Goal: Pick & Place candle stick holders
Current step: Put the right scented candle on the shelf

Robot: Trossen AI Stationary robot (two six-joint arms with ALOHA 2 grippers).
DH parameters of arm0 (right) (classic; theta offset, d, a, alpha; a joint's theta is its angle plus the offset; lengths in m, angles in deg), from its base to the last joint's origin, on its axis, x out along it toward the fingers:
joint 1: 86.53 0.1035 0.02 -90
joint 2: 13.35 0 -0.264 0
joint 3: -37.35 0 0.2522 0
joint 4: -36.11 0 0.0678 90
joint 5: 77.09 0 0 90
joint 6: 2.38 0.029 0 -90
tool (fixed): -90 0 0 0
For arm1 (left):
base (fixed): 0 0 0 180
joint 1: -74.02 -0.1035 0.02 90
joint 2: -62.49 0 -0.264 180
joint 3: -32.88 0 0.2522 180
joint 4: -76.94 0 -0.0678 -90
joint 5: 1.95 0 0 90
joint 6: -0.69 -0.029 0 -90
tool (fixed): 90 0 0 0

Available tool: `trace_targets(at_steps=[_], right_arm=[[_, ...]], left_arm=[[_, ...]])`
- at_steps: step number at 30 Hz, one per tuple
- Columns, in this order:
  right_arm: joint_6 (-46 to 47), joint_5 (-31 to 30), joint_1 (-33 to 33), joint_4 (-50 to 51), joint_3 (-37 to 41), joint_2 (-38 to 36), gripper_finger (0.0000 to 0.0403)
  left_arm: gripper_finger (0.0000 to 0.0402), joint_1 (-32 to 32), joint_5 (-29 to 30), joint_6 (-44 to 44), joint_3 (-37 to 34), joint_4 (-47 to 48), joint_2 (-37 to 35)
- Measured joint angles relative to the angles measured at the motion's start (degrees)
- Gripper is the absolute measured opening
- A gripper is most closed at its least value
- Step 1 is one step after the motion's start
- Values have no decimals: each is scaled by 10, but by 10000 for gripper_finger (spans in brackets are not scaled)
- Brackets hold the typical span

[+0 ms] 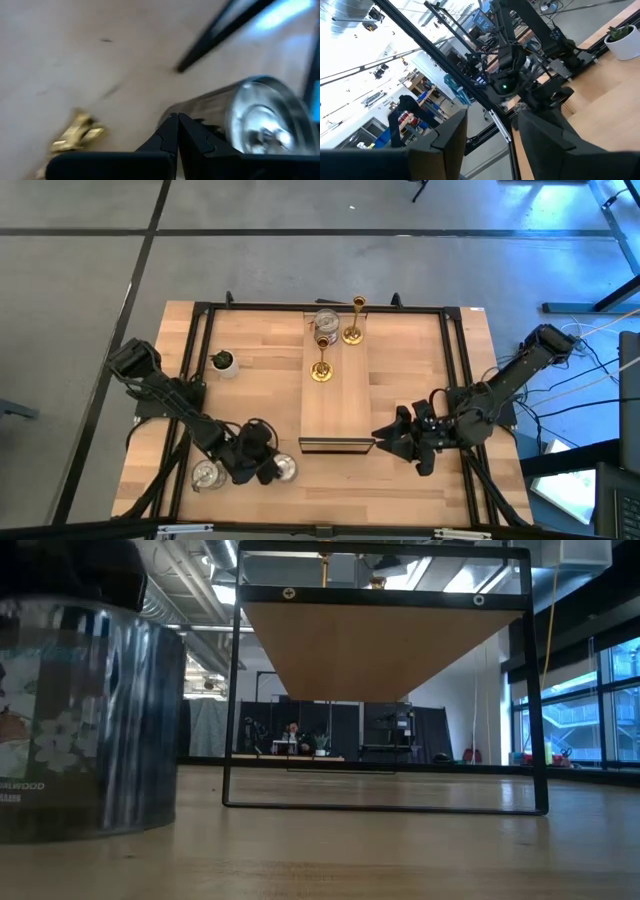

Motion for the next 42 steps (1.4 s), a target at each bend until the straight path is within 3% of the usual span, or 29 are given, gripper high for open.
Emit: trace_targets(at_steps=[10, 15, 20, 25, 32, 38, 42], right_arm=[[54, 1, 44, 62, 0, 29, 181], [32, 2, 69, 137, -52, 112, 181], [38, 43, 65, 203, -139, 214, 181], [30, 65, 58, 248, -198, 286, 185], [91, 55, 68, 281, -215, 313, 227], [135, 54, 95, 316, -216, 313, 276], [174, 40, 115, 351, -216, 319, 295]], left_arm=[[1, 11, -48, -66, 1, -138, 0], [1, 45, -6, -32, 7, -130, 0], [1, 84, 0, 36, 7, -100, 0], [1, 104, 57, 100, 7, -48, -1], [1, 65, 68, 107, 7, -26, -1], [1, 25, 20, 56, 7, -79, -1], [1, 41, 8, 104, 21, -31, -1]])
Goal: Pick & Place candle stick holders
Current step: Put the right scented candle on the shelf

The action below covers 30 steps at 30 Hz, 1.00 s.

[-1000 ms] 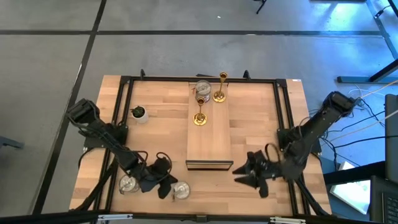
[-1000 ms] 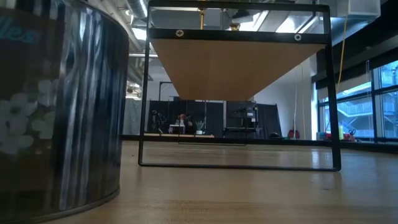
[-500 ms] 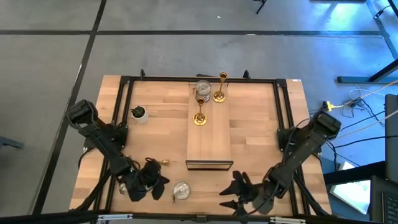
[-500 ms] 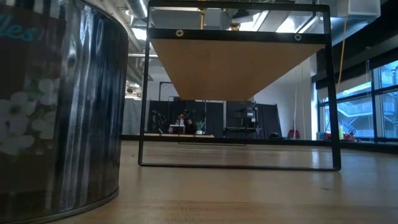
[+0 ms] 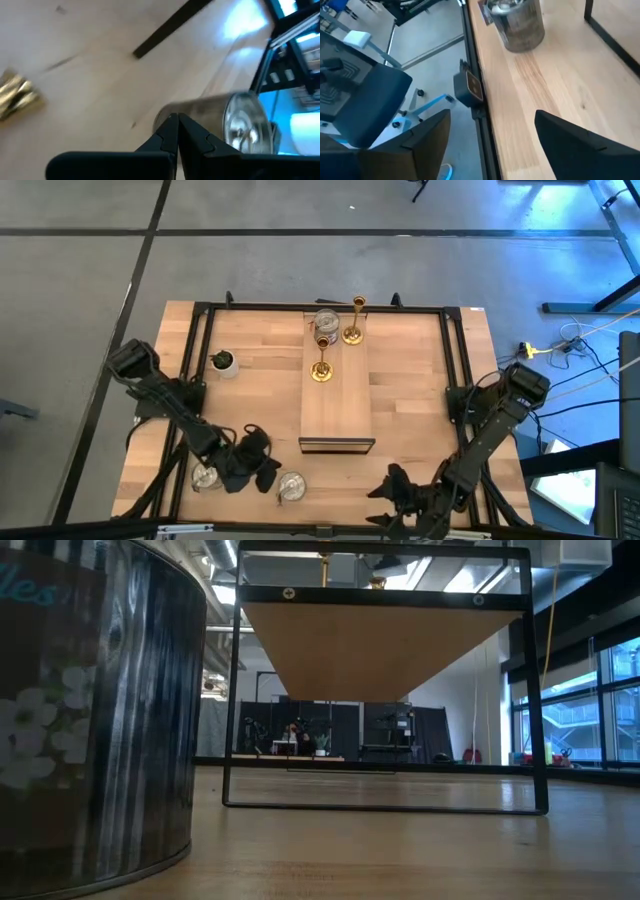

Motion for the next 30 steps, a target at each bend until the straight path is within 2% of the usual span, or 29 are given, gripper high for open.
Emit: trace_targets(at_steps=[3, 5, 11, 15, 22, 30], right_arm=[[7, -10, 10, -8, 0, 20, 299], [15, -12, 13, -17, 0, 38, 299], [40, -34, 9, -24, 0, 78, 299], [31, -47, 1, -24, 0, 79, 299], [12, -46, -17, -24, 0, 79, 299], [1, -46, -29, -10, 0, 79, 299]], left_arm=[[1, 22, 1, 66, 18, 89, 0], [1, 30, 0, 93, 19, 112, 0], [1, 31, -9, 67, 21, 26, 0], [1, 28, -35, 55, 56, 46, 13], [1, 22, -117, 3, 138, 59, 113], [1, 11, -93, -36, 211, 63, 211]])
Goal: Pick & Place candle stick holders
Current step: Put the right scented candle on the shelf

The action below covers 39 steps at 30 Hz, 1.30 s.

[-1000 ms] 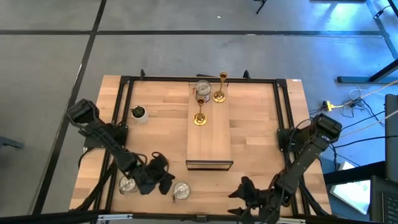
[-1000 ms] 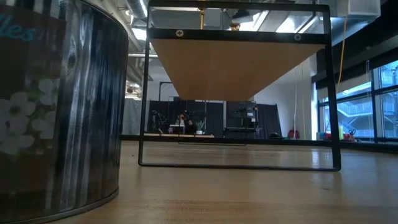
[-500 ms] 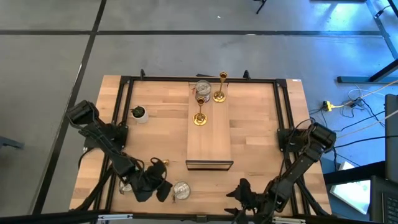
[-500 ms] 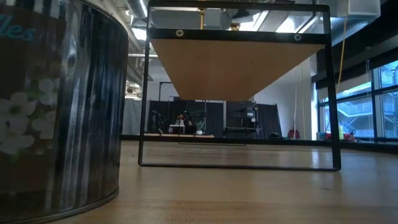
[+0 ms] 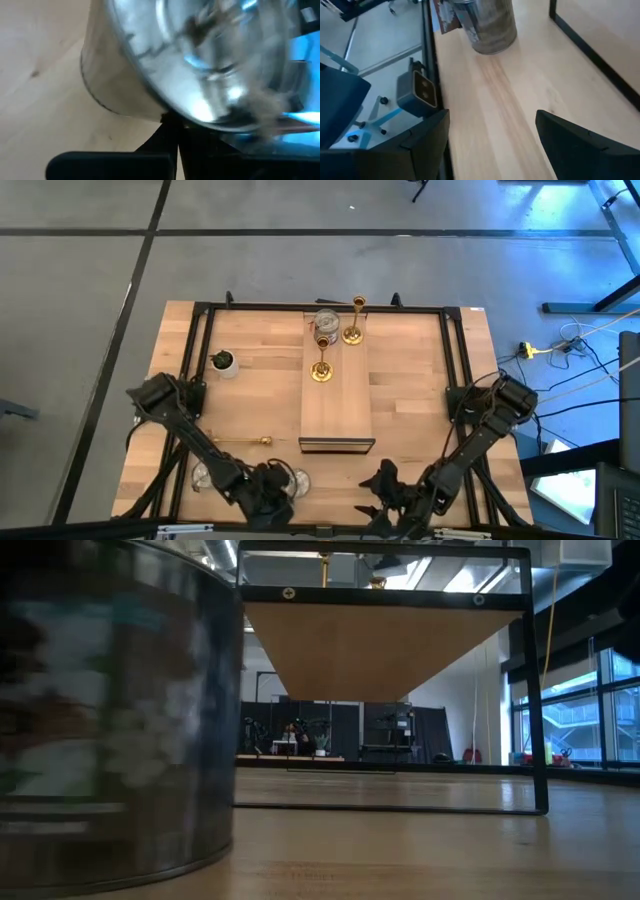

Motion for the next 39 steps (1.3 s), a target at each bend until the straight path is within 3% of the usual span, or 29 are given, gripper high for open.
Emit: trace_targets(at_steps=[3, 5, 8, 10, 13, 18, 22, 33, 39], right_arm=[[0, 0, -4, 6, 0, 0, 299], [0, 1, -4, 6, 0, 0, 299], [6, 1, -4, 7, 0, 0, 299], [8, 1, -4, 6, 0, 0, 299], [9, 1, -4, 6, 0, 0, 299], [8, 1, -4, 7, 0, 0, 300], [4, 1, -4, 6, 0, 0, 300], [0, -24, 0, -5, 0, 0, 300], [-17, -22, 0, -40, 0, 23, 300]], left_arm=[[1, -2, -31, -3, 19, 39, 10], [1, 10, -29, 11, 36, 113, 4], [1, 35, 15, 80, 56, 270, -16], [1, 44, 59, 114, 52, 313, -28], [1, 33, 82, 111, 32, 285, -39], [1, 0, 86, 37, 9, 162, -36], [1, -19, 111, 24, 4, 150, -36], [1, -62, 88, -98, 4, -26, -35], [1, -58, 69, -79, 5, -16, -35]])
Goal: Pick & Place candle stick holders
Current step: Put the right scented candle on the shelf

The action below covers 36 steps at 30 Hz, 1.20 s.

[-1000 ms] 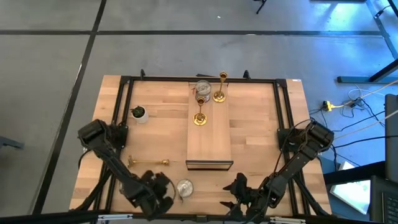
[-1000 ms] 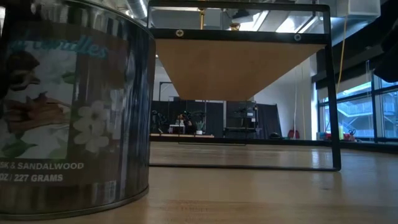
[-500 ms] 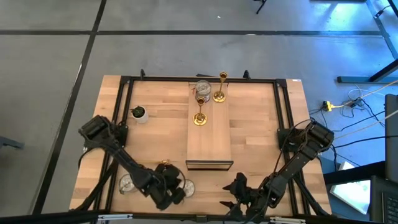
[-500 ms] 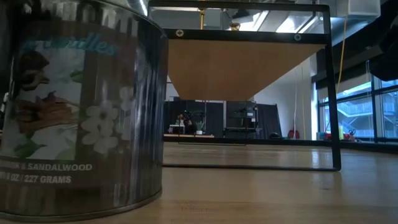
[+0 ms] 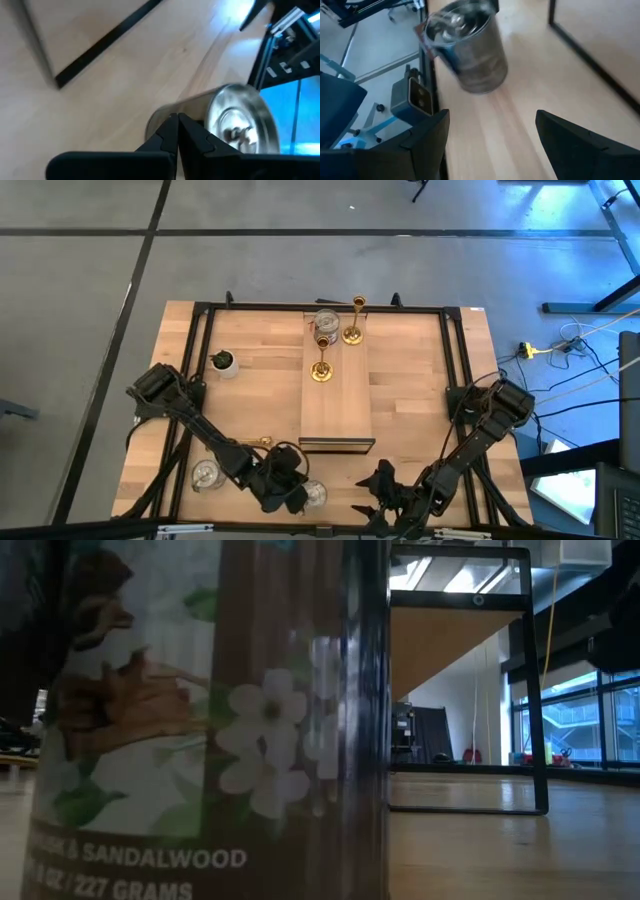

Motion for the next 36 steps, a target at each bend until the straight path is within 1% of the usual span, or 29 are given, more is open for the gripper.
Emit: trace_targets(at_steps=[5, 10, 16, 20, 23, 27, 31, 34, 36], right_arm=[[-48, 4, -1, -102, 0, 49, 300], [-120, -26, -14, -107, 0, 64, 300], [-125, -19, -35, -133, 0, 63, 300], [-130, -71, -45, -141, 0, 63, 300], [-131, -75, -49, -145, 0, 63, 300], [-126, -36, -50, -166, 0, 63, 300], [-194, 35, -55, -168, 0, 63, 302], [-204, 69, -60, -170, 0, 63, 315], [-204, 74, -63, -173, 0, 63, 332]], left_arm=[[1, 26, -3, 57, 0, 26, 0], [1, 39, -3, 83, 0, 27, 0], [1, 45, -4, 91, -2, 26, 0], [1, 42, -4, 102, -13, 26, 0], [1, 42, -3, 114, -18, 21, 0], [1, 47, 1, 122, -21, 17, 0], [1, 51, 18, 125, -21, 17, 0], [1, 48, 23, 124, -21, 16, 0], [1, 42, 21, 117, -21, 12, 0]])
